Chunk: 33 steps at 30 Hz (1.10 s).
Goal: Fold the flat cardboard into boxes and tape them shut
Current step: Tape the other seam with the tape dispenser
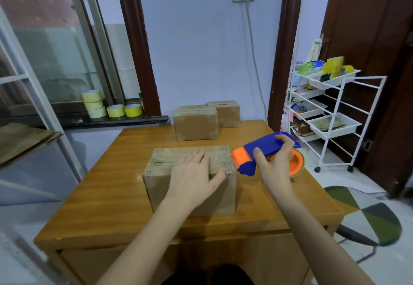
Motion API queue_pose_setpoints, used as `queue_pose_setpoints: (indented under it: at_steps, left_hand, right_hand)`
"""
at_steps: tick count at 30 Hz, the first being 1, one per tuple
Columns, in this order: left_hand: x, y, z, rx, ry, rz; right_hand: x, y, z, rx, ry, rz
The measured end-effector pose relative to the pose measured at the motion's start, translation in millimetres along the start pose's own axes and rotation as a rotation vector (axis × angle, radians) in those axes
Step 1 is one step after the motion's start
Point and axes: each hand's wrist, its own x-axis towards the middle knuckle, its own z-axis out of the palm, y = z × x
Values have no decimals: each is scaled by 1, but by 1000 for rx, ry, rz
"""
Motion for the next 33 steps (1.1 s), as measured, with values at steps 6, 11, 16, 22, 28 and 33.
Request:
queue_pose_setpoints:
  at_steps: [6,11,16,22,28,33]
  left_hand:
    - [19,22,6,-83,-95,190]
    - [23,18,13,-41,-134,175]
    - [21,19,11,-1,-128,187]
    - [19,20,10,-23,-97,200]
    - [20,18,13,-42,-64,217]
    - [21,18,15,-75,-31,220]
  right_hand:
    - [-1,1,8,-1,-8,-26]
    - [3,-2,12,-34,-25,-52]
    - [17,-2,-5,70,56,-1]
    - [25,-1,-11,109,115,48]
    - [22,2,-7,-84,20,6]
    - [23,-7,12,-468,-108,-141]
